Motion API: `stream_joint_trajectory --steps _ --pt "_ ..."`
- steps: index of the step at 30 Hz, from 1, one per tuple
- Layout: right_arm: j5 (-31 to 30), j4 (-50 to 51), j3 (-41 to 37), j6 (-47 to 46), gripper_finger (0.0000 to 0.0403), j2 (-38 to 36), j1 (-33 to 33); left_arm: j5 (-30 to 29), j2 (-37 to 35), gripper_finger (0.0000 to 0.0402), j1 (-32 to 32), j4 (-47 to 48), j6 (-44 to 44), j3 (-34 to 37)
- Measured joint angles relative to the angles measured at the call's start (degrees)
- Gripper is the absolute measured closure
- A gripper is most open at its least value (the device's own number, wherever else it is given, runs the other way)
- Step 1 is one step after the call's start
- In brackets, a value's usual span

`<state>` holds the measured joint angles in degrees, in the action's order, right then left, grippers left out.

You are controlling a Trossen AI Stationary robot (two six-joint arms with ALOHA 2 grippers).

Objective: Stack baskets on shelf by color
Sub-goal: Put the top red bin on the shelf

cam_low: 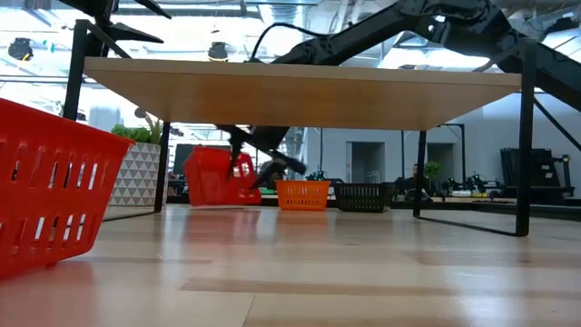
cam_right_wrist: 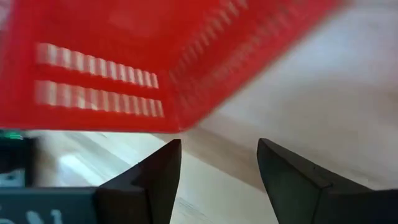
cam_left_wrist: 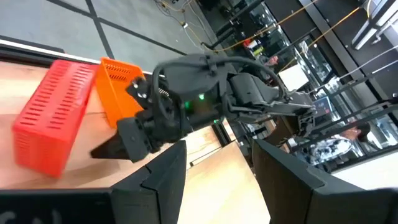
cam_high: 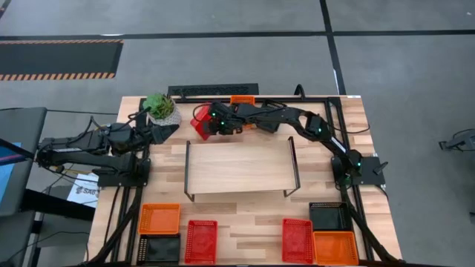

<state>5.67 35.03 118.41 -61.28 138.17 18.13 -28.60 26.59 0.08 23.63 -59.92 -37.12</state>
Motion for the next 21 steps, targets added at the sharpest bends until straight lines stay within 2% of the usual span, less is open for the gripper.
stream_joint_trajectory --steps 8,13,17,21 --pt "0.19 -1.16 0.09 0.54 0.0168 -1.98 -0.13 -0.05 0.02 0.0230 0.00 1.31 0.81 0.00" --pt "0.38 -0.79 0.09 4.54 0.0168 -4.06 -0.13 -0.87 0.31 0.0230 0.00 4.90 2.52 0.00" --pt "0.47 2.63 0.09 8.57 0.0168 -7.75 -0.38 -1.53 3.92 0.0230 0.66 6.04 6.75 0.00" --pt "0.01 7.67 0.09 12.27 0.0168 -12.75 -0.92 2.56 10.30 0.0230 3.31 2.79 10.01 0.00"
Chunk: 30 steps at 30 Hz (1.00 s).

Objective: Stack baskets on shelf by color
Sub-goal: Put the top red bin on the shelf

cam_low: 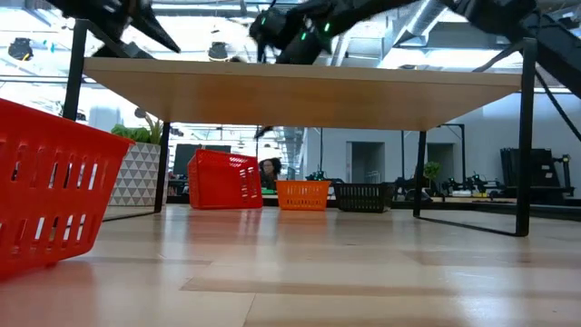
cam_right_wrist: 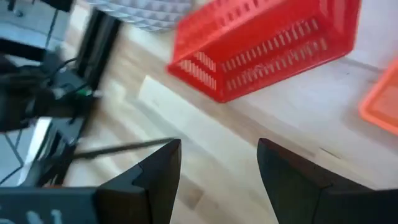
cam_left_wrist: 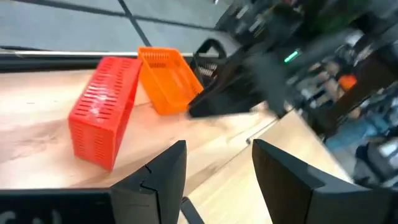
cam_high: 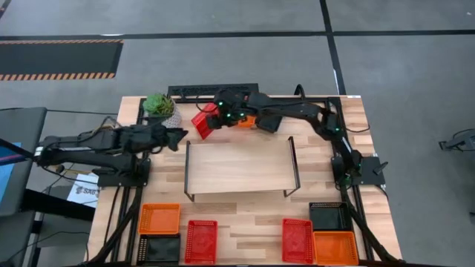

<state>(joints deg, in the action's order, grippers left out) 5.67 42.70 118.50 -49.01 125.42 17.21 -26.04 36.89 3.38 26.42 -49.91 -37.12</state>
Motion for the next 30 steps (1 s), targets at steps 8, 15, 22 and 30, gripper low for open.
stream_joint_trajectory --steps 8,15,22,30 --pt "-11.95 9.80 0.04 5.13 0.0168 -11.26 -1.10 7.18 13.91 0.0230 11.20 0.59 5.83 -4.28" --pt "-20.24 12.82 0.04 7.29 0.0168 -17.92 -2.29 8.35 26.04 0.0230 18.98 3.39 20.56 -13.98" --pt "-22.45 15.82 0.02 7.69 0.0168 -20.00 -3.00 11.89 38.86 0.0230 21.74 6.91 27.11 -20.41" --pt "-22.53 18.68 0.00 7.69 0.0168 -20.05 -3.71 10.32 48.96 0.0230 22.33 10.09 29.80 -22.41"
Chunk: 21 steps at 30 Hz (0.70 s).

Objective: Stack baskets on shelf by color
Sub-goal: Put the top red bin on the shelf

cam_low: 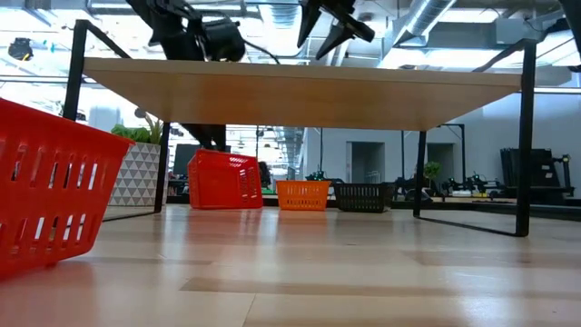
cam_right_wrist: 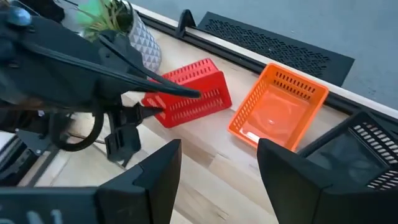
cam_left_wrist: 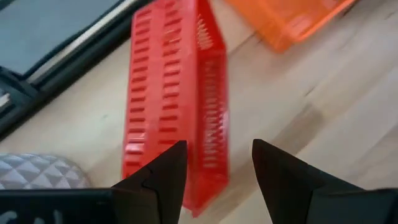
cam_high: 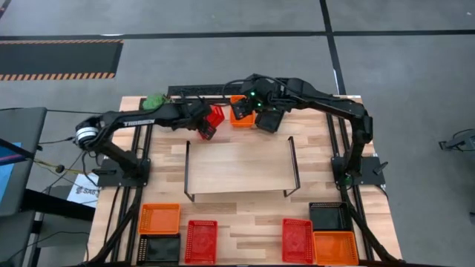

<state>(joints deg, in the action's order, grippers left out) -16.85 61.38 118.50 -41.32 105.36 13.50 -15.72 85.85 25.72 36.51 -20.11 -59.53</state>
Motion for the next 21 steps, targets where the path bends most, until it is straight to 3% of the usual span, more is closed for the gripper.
stream_joint_trajectory --steps 6,14,18,21 --pt "-0.19 -0.08 0.00 0.74 0.0168 0.00 0.02 -1.90 2.77 0.0244 0.44 -0.40 1.24 -0.26" --pt "-0.25 -0.10 0.00 1.37 0.0168 0.02 0.02 -3.61 3.06 0.0382 0.48 -0.19 1.08 -0.26" --pt "-0.25 -0.15 0.00 2.42 0.0168 0.02 0.02 -4.95 3.10 0.0392 1.18 -0.19 -0.13 -0.21" --pt "-0.24 -0.12 0.00 2.74 0.0168 0.02 0.02 -2.24 2.95 0.0399 1.76 1.41 -1.68 0.40"
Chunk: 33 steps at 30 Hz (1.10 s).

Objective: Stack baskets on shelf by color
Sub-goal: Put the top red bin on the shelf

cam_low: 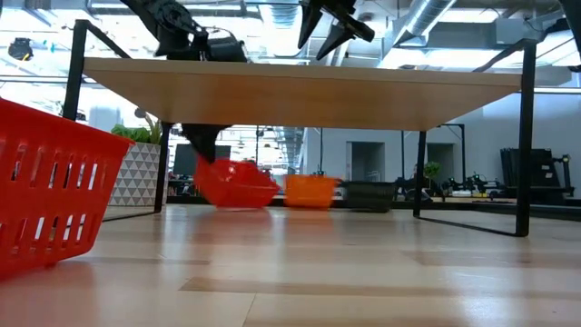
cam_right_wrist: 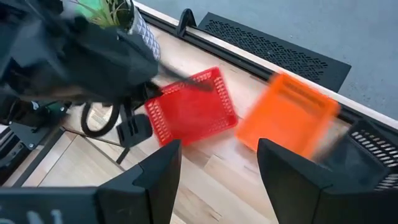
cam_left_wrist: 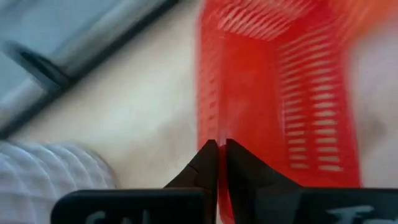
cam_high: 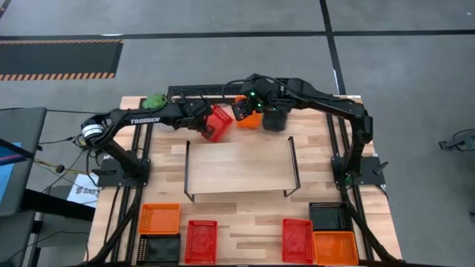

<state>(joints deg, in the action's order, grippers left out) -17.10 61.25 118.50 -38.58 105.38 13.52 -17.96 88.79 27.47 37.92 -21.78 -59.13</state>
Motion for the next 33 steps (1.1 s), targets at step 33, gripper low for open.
stream_joint_trajectory --steps 33 --pt "0.97 -16.94 -1.97 -2.84 0.0168 -0.97 2.04 -0.38 -18.53 0.0401 4.37 -2.45 -12.15 -16.13"
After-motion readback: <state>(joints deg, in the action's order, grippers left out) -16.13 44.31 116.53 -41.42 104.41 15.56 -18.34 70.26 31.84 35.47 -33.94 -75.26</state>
